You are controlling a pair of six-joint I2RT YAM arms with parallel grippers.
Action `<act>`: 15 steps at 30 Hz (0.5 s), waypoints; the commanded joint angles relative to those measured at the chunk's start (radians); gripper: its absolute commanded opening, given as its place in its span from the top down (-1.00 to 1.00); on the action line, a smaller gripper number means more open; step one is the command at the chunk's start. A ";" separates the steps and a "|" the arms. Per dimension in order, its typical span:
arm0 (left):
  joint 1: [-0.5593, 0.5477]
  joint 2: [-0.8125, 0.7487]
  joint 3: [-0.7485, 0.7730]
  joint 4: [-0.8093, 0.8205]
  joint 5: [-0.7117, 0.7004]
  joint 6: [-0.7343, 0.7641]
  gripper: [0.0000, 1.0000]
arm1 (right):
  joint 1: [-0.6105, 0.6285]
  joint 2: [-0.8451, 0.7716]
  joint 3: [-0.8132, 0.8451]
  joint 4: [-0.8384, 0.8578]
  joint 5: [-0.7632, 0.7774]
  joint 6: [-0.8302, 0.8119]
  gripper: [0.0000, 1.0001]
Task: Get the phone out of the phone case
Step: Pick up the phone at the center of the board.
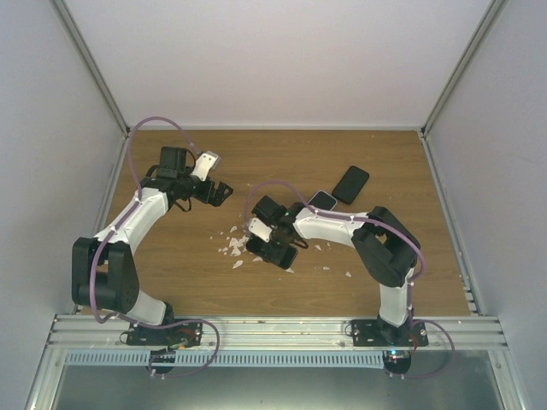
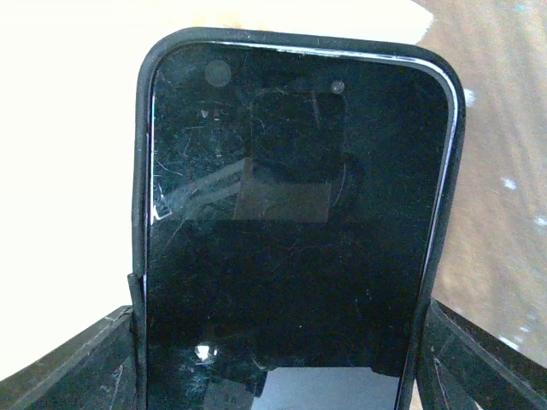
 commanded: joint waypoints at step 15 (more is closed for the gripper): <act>0.008 -0.122 0.041 0.153 0.390 -0.206 -0.79 | -0.187 -0.255 0.255 0.140 -0.030 -0.046 -0.41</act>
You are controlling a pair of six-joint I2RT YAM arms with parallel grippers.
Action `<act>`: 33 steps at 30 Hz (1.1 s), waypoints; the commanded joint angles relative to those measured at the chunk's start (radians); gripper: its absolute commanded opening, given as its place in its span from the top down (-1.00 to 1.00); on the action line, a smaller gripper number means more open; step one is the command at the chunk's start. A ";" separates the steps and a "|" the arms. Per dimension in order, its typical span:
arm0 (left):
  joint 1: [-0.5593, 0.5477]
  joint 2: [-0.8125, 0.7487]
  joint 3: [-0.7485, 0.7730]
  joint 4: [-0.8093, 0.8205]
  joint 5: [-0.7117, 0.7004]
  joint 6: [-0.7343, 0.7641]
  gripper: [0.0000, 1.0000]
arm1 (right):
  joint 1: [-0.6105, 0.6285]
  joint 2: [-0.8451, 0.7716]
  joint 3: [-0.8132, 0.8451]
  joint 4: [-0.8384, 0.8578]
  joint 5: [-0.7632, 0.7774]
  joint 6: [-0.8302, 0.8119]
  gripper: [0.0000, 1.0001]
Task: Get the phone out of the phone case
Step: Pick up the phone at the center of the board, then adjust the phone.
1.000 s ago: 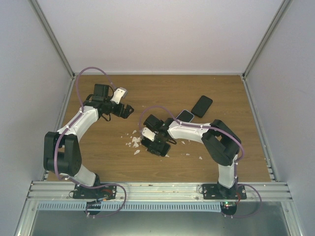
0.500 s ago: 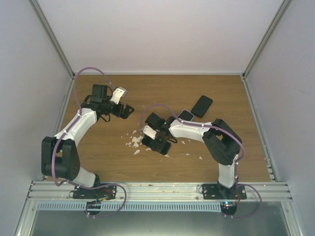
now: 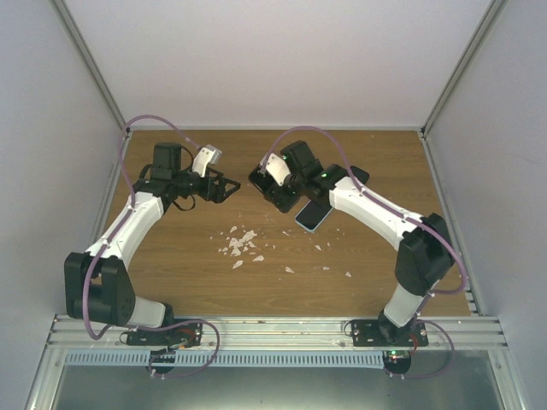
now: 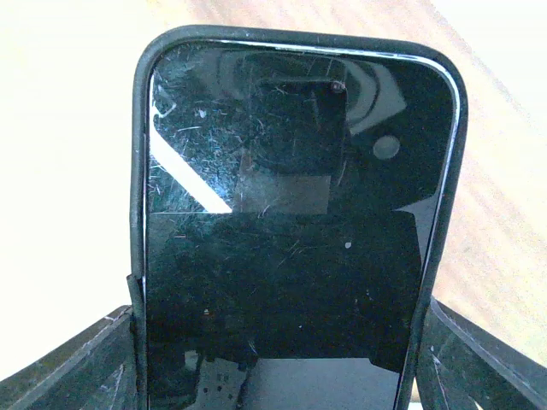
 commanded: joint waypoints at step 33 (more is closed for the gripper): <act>-0.095 0.125 0.180 0.387 0.172 -0.554 0.56 | -0.001 -0.112 0.143 0.155 -0.002 0.052 -0.47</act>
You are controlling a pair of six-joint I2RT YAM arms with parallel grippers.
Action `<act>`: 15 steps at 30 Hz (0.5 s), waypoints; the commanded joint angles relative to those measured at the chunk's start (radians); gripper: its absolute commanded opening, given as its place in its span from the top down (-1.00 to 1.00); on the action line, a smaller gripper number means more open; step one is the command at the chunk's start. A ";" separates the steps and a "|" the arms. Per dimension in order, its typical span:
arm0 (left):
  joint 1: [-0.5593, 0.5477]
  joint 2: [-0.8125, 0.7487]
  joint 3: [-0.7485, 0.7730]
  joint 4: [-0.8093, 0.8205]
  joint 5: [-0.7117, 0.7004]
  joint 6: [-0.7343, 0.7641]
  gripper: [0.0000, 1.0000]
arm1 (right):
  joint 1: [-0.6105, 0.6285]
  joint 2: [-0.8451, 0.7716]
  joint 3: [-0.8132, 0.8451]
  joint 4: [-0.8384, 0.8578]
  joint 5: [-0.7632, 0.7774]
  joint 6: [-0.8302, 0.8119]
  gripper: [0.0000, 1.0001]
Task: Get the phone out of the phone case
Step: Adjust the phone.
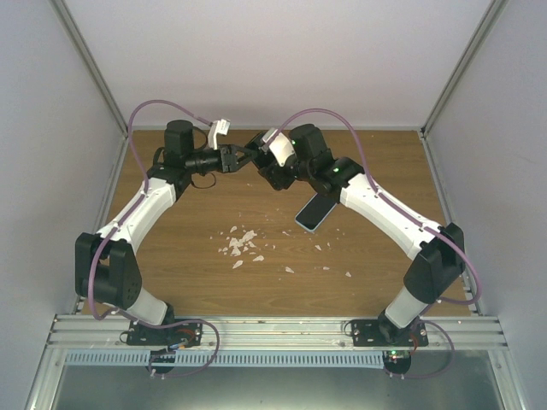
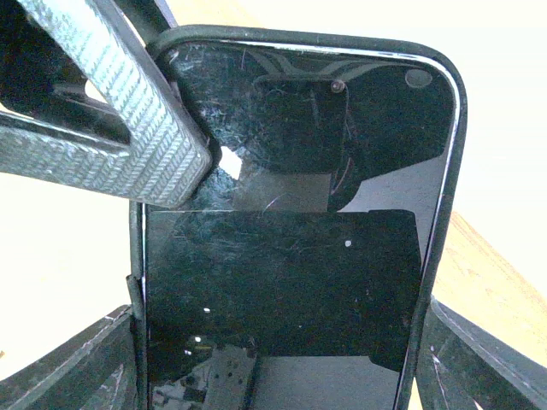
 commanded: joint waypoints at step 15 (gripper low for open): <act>0.034 -0.049 0.100 -0.174 0.256 0.396 1.00 | -0.067 -0.086 0.085 -0.199 -0.324 -0.063 -0.99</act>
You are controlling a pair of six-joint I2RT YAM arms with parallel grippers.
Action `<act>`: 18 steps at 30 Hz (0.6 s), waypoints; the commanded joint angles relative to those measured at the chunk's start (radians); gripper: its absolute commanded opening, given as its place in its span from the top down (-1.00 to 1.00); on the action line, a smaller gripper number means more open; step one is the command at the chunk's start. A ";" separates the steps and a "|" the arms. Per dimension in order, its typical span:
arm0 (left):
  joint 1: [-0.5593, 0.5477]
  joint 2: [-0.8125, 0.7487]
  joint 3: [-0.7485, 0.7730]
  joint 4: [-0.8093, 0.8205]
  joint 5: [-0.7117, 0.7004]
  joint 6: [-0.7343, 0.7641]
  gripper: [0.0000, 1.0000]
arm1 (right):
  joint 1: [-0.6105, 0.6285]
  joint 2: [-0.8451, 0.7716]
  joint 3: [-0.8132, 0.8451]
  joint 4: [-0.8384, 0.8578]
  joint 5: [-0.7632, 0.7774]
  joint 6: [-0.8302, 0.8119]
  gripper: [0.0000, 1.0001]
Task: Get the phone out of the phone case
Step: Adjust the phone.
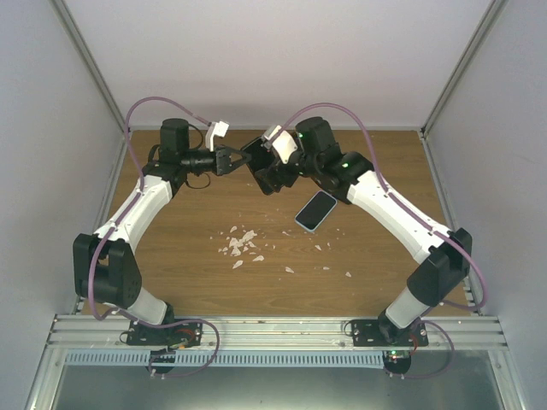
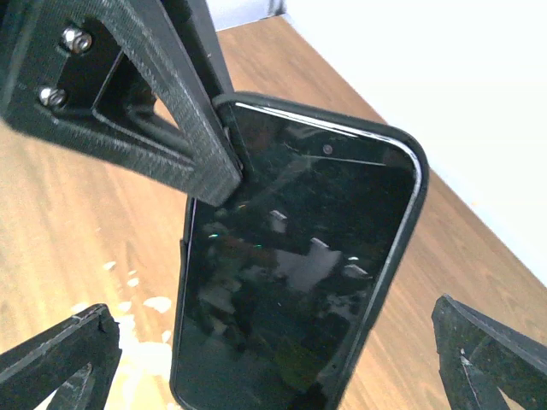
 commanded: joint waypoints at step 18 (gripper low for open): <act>-0.091 -0.126 0.067 -0.394 0.235 0.751 1.00 | -0.086 -0.103 -0.011 -0.350 -0.499 -0.191 -0.62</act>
